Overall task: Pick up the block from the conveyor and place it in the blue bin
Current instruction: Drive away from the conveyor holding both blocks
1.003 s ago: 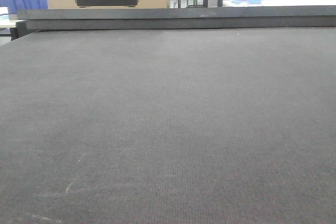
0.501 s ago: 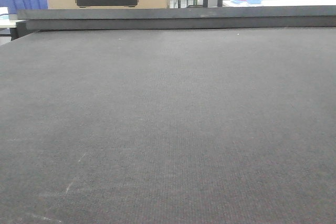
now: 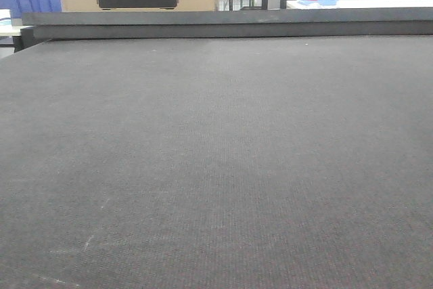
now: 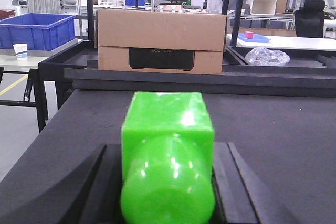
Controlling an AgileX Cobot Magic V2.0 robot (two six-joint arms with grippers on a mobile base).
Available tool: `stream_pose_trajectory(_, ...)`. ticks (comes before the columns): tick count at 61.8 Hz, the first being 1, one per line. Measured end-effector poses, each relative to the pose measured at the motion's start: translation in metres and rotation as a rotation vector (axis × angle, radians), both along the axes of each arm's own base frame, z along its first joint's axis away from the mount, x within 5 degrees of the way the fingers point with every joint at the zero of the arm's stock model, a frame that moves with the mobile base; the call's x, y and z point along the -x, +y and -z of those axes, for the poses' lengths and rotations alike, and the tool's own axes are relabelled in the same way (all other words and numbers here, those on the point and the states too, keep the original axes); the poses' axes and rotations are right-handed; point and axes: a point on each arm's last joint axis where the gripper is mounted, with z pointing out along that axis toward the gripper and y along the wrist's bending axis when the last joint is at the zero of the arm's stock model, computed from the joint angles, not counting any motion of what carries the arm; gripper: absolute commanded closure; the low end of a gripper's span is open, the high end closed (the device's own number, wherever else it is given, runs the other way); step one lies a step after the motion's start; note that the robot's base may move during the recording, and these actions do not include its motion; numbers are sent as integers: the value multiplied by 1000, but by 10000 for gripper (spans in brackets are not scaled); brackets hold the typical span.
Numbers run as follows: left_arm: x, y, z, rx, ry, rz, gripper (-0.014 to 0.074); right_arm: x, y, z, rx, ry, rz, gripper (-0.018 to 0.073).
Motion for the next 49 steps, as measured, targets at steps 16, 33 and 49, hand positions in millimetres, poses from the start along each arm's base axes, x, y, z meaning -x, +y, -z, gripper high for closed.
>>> stream_pose_trajectory(16, 0, -2, 0, 0, 2, 25, 707, 0, 0, 0, 0, 0, 0, 721)
stream_pose_trajectory(33, 0, -3, 0, 0, 2, 33, 707, 0, 0, 0, 0, 0, 0, 721)
stream_pose_trajectory(49, 0, -3, 0, 0, 1, 33, 707, 0, 0, 0, 0, 0, 0, 721)
